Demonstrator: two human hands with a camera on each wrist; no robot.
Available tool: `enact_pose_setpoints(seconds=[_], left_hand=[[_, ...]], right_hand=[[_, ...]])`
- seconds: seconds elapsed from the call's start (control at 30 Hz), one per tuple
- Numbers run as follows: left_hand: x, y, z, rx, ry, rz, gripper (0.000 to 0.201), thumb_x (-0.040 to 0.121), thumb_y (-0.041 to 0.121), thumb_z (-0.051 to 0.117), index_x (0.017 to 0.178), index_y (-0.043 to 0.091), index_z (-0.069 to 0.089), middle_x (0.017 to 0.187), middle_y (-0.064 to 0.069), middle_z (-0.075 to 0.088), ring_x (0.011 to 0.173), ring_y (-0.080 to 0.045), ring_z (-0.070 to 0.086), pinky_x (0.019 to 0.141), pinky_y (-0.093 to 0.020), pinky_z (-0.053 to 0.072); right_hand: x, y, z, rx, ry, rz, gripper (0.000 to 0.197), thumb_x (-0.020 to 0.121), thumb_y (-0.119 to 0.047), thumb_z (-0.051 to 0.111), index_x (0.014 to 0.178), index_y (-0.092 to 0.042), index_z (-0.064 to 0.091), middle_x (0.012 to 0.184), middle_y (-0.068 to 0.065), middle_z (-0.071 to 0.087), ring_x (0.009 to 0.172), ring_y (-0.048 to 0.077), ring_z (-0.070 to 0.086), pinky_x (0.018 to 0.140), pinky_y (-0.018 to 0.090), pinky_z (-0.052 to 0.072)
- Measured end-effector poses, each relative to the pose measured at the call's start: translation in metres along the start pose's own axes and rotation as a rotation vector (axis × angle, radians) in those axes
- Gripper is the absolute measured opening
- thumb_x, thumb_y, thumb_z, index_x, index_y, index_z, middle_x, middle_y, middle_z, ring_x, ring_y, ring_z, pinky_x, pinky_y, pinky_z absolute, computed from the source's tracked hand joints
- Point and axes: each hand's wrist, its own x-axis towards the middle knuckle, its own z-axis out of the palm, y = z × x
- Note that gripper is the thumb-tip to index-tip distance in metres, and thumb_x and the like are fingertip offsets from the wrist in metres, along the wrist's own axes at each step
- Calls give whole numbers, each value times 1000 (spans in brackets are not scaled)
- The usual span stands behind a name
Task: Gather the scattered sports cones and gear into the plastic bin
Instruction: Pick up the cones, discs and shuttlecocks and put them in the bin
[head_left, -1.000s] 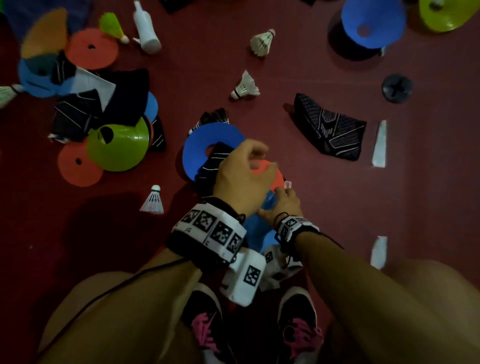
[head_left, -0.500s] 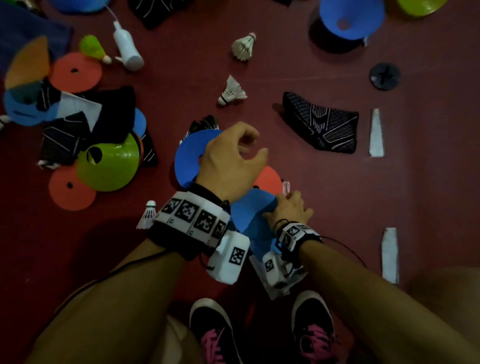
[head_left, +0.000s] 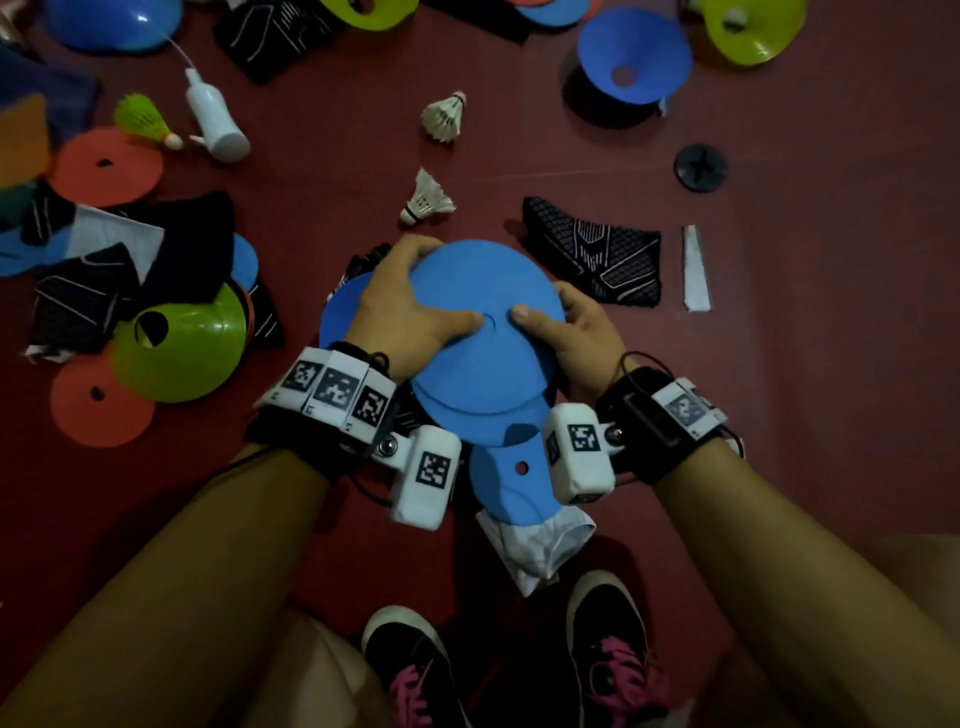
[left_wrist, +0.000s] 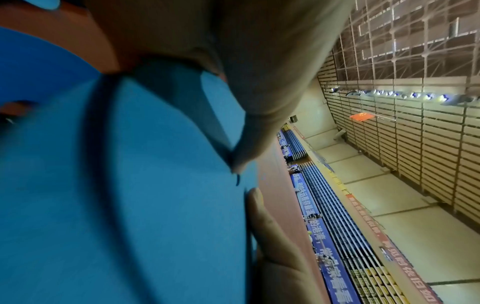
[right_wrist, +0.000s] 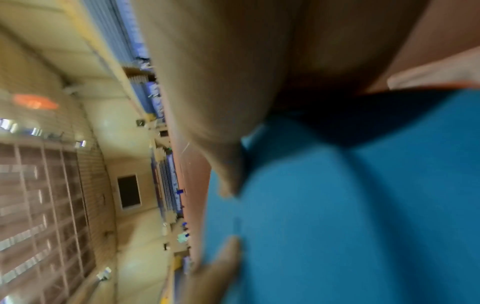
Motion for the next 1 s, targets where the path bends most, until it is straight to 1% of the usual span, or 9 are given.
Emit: enact_pose_setpoints(seconds=[0.1, 0.2, 0.3, 0.37, 0.47, 0.57, 0.73, 0.87, 1.0], left_hand=[[-4, 4, 2, 47, 21, 109, 46, 71, 19, 83, 107, 22, 53, 104, 4, 57, 94, -15, 54, 66, -16, 39], [-5, 2, -5, 113, 116, 150, 34, 73, 18, 78, 94, 23, 52, 90, 6, 58, 83, -15, 55, 61, -18, 36], [0, -2, -23, 163, 219, 136, 25, 79, 22, 72, 93, 22, 51, 87, 6, 58, 78, -14, 53, 54, -14, 34], [2, -5, -34, 189, 247, 127, 22, 81, 22, 69, 91, 22, 50, 84, 6, 55, 77, -14, 51, 50, -15, 31], [1, -10, -40, 226, 277, 103, 20, 81, 22, 67, 90, 22, 50, 83, 5, 55, 77, -17, 51, 61, -20, 33], [1, -12, -39, 262, 248, 78, 18, 83, 23, 65, 94, 20, 51, 87, 2, 58, 81, -22, 56, 65, -30, 41], [6, -5, -37, 259, 255, 94, 20, 83, 25, 63, 100, 21, 53, 92, -3, 63, 88, -30, 60, 76, -44, 51], [8, 2, -32, 277, 214, 106, 20, 85, 25, 62, 102, 23, 51, 92, -4, 62, 88, -34, 60, 77, -46, 51], [6, 6, -25, 323, 176, 124, 21, 87, 23, 61, 106, 25, 51, 97, -5, 63, 92, -34, 60, 82, -45, 49]], right_hand=[[1, 12, 1, 29, 101, 96, 51, 89, -48, 61, 100, 2, 62, 97, 18, 70, 84, 33, 70, 73, 47, 58], [14, 54, -9, 155, 268, 334, 55, 84, -68, 51, 75, -15, 61, 68, 1, 64, 59, 19, 61, 56, 30, 49], [14, 111, -24, -519, 310, 528, 62, 70, -60, 71, 109, -13, 63, 115, 16, 62, 101, 29, 62, 85, 42, 52], [-5, 147, -24, -936, 216, 604, 86, 73, -55, 73, 142, -15, 40, 144, 15, 37, 127, 36, 44, 99, 45, 43], [-29, 174, -18, -1147, 167, 539, 97, 70, -46, 80, 146, -27, 23, 140, 10, 31, 128, 38, 37, 99, 50, 44], [-27, 177, -19, -936, 206, 568, 103, 64, -28, 89, 143, -29, 22, 125, 13, 49, 114, 39, 54, 88, 50, 52], [-25, 146, -15, -1148, -83, 524, 81, 63, -32, 89, 129, -17, 45, 122, 8, 59, 113, 30, 57, 89, 38, 51], [-16, 116, -16, -939, -347, 474, 52, 58, -22, 93, 104, -21, 69, 106, -1, 71, 102, 22, 66, 86, 34, 54], [6, 92, 0, -854, -270, 331, 43, 71, -28, 86, 108, -12, 72, 111, 7, 71, 101, 24, 67, 87, 39, 55]])
